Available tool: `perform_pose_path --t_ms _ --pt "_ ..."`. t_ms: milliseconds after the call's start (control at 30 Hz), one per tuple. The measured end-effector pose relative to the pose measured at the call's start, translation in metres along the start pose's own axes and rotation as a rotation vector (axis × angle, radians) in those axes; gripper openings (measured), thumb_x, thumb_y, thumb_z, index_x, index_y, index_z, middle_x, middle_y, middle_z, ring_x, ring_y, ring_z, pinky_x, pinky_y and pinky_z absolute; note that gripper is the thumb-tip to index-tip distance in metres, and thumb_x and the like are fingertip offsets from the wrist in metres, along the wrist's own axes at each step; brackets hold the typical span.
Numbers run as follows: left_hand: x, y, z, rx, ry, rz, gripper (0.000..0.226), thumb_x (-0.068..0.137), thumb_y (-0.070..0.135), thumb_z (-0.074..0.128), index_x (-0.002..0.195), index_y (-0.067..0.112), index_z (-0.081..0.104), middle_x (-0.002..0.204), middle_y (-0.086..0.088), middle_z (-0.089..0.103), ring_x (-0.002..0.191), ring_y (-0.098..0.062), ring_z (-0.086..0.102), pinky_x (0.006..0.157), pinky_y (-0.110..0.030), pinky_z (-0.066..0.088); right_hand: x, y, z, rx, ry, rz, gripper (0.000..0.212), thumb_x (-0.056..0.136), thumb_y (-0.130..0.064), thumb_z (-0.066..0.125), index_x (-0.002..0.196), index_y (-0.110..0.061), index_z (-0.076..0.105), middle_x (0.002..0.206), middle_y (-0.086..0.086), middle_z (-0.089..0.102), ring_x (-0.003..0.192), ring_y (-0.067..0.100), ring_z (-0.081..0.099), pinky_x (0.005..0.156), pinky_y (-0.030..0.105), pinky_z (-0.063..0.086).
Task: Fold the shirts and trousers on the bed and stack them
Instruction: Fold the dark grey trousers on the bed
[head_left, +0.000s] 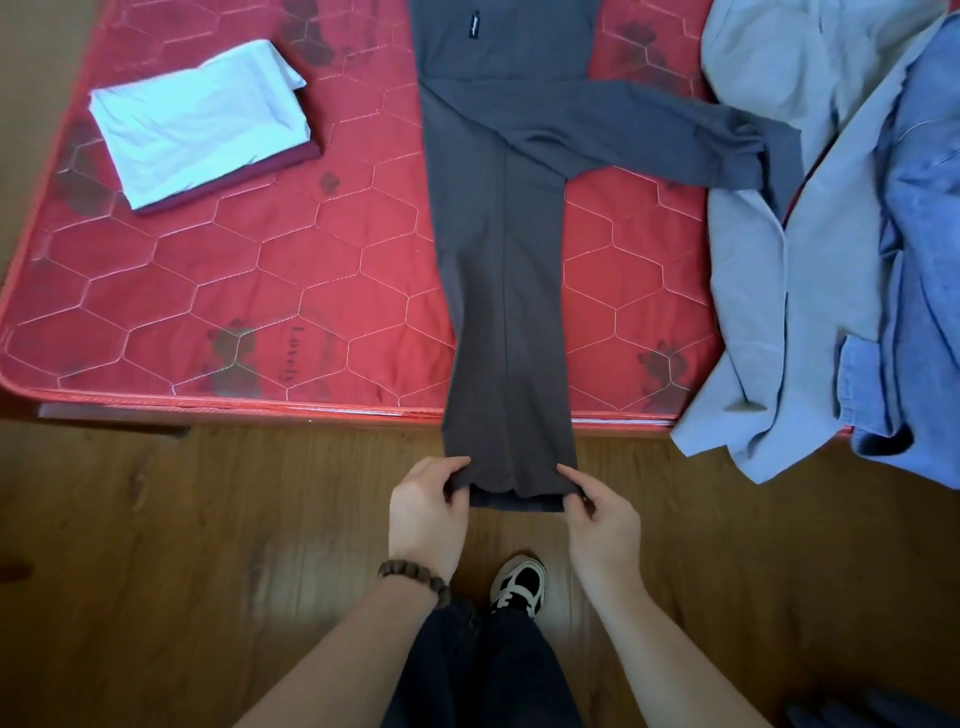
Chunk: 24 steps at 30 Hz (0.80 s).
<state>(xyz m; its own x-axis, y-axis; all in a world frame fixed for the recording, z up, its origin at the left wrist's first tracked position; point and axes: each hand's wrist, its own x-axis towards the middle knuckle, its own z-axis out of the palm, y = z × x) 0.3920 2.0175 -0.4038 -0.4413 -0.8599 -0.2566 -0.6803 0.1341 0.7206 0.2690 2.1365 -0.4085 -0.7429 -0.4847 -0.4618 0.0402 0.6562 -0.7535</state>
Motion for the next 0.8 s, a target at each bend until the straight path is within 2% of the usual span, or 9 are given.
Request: perform_pose_path --t_ms 67,200,300,367,433,500,567,733,800 --pt "-0.002 0.006 -0.002 0.057 0.006 0.050 0.026 0.084 -0.002 0.062 0.106 0.008 0.070 0.098 0.001 0.067 0.085 -0.010 0.061 0.074 -0.017 0.049 -0.001 -0.004 -0.004 -0.044 0.085 -0.045 0.025 0.095 -0.001 0.051 0.112 -0.011 0.067 0.068 -0.004 0.064 0.048 0.000 0.054 0.046 0.010 0.039" --pt "-0.004 0.006 -0.008 0.215 0.012 0.203 0.029 0.070 -0.006 0.069 0.093 0.010 0.064 0.090 0.002 0.060 0.069 -0.015 0.058 0.053 -0.030 0.054 0.002 -0.003 -0.016 -0.255 0.082 -0.079 0.008 0.096 -0.009 0.051 0.099 -0.009 0.058 0.069 -0.004 0.066 0.048 0.002 0.056 0.043 0.014 0.037" --pt "-0.003 0.005 -0.012 0.335 0.009 0.309 0.045 0.058 -0.009 0.075 0.097 0.009 0.063 0.107 -0.006 0.058 0.093 -0.025 0.060 0.076 -0.035 0.056 0.005 0.000 -0.022 -0.506 0.007 -0.172 0.030 0.093 -0.012 0.056 0.123 -0.010 0.053 0.093 -0.002 0.068 0.074 0.009 0.065 0.061 0.018 0.049" --pt "0.000 0.001 -0.009 0.467 -0.063 0.382 0.064 0.055 -0.006 0.078 0.117 0.006 0.062 0.130 -0.011 0.055 0.120 -0.030 0.054 0.101 -0.041 0.044 0.009 0.004 -0.024 -0.626 -0.030 -0.345 0.058 0.087 -0.007 0.063 0.142 -0.009 0.042 0.139 0.006 0.053 0.121 0.021 0.056 0.099 0.033 0.049" --pt "0.004 0.000 -0.007 0.638 -0.204 0.449 0.076 0.064 0.002 0.078 0.135 0.005 0.050 0.147 -0.012 0.042 0.139 -0.026 0.035 0.113 -0.041 0.023 0.017 0.009 -0.026 -0.813 -0.059 -0.552 0.074 0.078 -0.003 0.071 0.145 -0.008 0.039 0.153 0.009 0.035 0.141 0.025 0.033 0.115 0.044 0.029" --pt "0.008 -0.005 -0.006 0.775 -0.366 0.511 0.071 0.089 0.013 0.058 0.150 0.005 0.021 0.160 -0.010 0.011 0.146 -0.019 -0.003 0.117 -0.036 -0.003 0.023 0.013 -0.027 -0.985 -0.143 -0.644 0.082 0.070 -0.003 0.076 0.144 -0.008 0.041 0.153 0.009 0.035 0.143 0.025 0.028 0.117 0.048 0.021" --pt "0.014 -0.011 -0.005 0.886 -0.546 0.525 0.062 0.100 0.015 0.035 0.151 0.006 0.000 0.160 -0.008 -0.009 0.141 -0.017 -0.022 0.113 -0.033 -0.018 0.027 0.018 -0.027 -1.094 -0.251 -0.707 0.086 0.066 -0.005 0.080 0.142 -0.008 0.042 0.151 0.009 0.038 0.142 0.025 0.030 0.111 0.050 0.019" --pt "0.019 -0.021 0.006 0.936 -0.706 0.589 0.063 0.100 0.005 0.030 0.151 0.007 -0.006 0.161 -0.008 -0.010 0.147 -0.019 -0.014 0.115 -0.031 -0.016 0.038 0.031 -0.018 -1.224 -0.416 -0.729 0.082 0.070 -0.015 0.079 0.141 -0.005 0.040 0.146 0.011 0.046 0.137 0.024 0.040 0.113 0.050 0.017" --pt "0.021 -0.023 0.012 0.959 -0.749 0.588 0.063 0.099 0.003 0.029 0.151 0.007 -0.005 0.161 -0.008 -0.009 0.147 -0.019 -0.012 0.115 -0.031 -0.014 0.041 0.035 -0.015 -1.270 -0.454 -0.680 0.073 0.091 -0.018 0.058 0.148 -0.007 0.013 0.158 0.010 0.022 0.147 0.023 0.019 0.120 0.048 -0.001"
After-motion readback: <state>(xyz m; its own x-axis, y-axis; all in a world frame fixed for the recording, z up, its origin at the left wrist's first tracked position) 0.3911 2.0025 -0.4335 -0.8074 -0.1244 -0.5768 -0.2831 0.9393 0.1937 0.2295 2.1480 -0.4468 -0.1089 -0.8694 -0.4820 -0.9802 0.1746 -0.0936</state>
